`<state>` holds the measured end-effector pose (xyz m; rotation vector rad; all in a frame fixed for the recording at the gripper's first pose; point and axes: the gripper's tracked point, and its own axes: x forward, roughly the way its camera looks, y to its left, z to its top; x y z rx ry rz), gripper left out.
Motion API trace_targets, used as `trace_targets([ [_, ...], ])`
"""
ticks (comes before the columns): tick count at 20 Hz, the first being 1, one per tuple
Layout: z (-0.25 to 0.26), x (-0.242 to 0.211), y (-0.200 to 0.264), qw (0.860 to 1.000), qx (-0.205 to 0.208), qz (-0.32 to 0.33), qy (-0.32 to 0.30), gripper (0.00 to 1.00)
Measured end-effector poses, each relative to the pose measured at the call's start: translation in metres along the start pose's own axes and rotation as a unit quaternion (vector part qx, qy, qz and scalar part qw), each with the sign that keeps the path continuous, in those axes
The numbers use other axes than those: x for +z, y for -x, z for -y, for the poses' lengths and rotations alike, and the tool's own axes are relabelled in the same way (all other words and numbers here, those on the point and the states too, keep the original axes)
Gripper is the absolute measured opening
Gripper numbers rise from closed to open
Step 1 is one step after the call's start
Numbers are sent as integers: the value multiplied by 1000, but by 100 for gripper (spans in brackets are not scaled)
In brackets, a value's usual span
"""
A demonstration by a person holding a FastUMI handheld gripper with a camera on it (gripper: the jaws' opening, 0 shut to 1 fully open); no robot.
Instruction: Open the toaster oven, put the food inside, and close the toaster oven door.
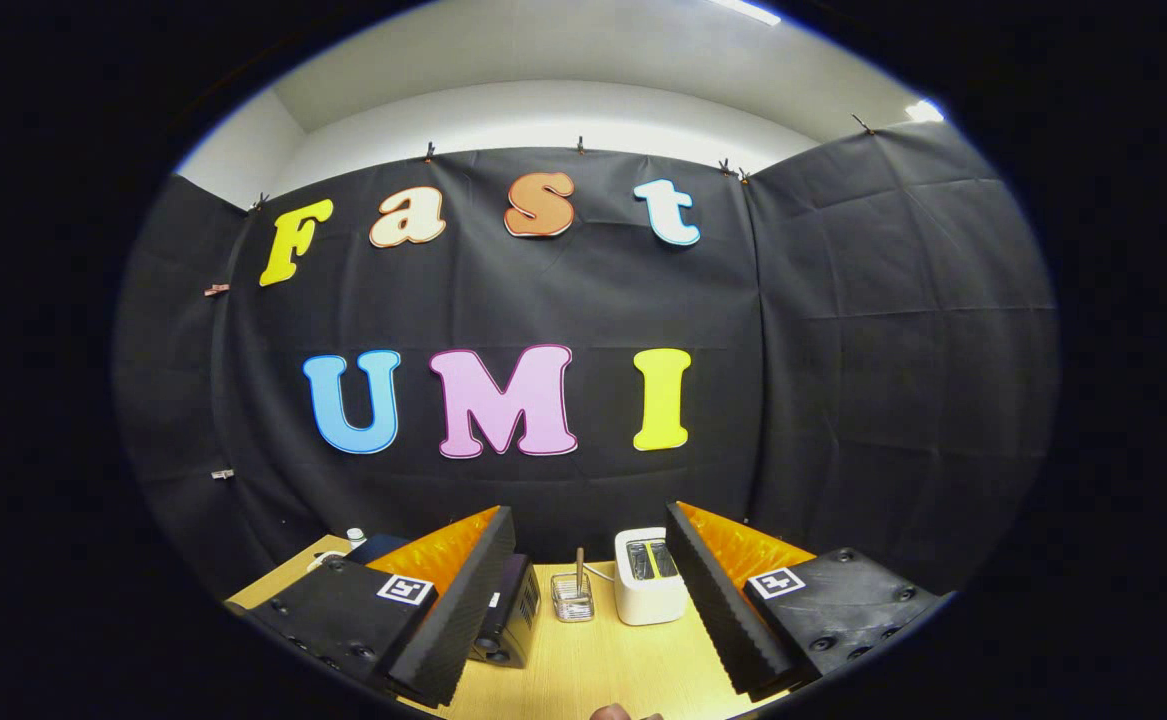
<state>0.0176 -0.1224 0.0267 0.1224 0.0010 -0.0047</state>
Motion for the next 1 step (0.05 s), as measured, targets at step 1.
trace_targets([
  [1, 2, 0, -2, 1000, 0, -1, -2, 98],
])
